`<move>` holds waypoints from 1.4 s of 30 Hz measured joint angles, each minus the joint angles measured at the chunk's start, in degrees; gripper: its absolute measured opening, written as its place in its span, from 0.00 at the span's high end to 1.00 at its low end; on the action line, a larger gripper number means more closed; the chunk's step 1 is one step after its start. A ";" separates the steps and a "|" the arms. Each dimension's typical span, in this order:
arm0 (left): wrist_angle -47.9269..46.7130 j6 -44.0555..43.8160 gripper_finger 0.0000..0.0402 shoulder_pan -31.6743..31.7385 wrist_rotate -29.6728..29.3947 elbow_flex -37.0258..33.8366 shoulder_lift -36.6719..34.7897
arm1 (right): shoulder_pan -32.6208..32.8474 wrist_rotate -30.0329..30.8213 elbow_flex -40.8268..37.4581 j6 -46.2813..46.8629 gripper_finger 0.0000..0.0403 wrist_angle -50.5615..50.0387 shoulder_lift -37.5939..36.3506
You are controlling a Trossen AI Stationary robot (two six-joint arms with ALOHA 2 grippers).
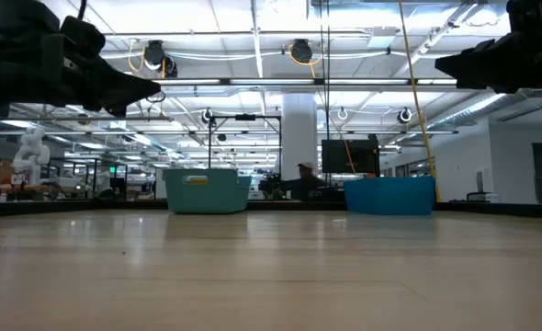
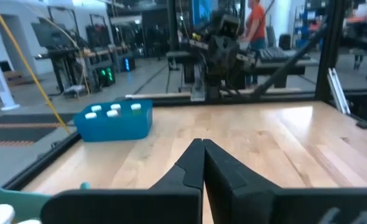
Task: Pick and place medicine bottles into bin by pill shape (circle, oval)
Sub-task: Return to Home Position
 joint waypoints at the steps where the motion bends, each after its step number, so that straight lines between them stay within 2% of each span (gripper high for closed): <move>1: 1.14 -0.09 0.99 0.27 0.02 -0.83 -0.59 | 0.00 0.00 0.00 -0.10 1.00 -0.71 -0.87; 14: -4.24 -0.41 0.99 1.19 2.18 -1.34 -10.15 | 0.00 0.44 -0.11 0.08 1.00 -11.52 -12.41; 36: -23.83 -0.25 0.99 1.19 0.97 -1.33 -27.73 | -0.02 0.50 -0.11 -1.84 1.00 -11.39 -12.32; 42: -31.69 0.00 0.99 1.19 0.20 -1.29 -33.21 | -0.02 0.39 -0.13 -1.95 1.00 -11.46 -12.32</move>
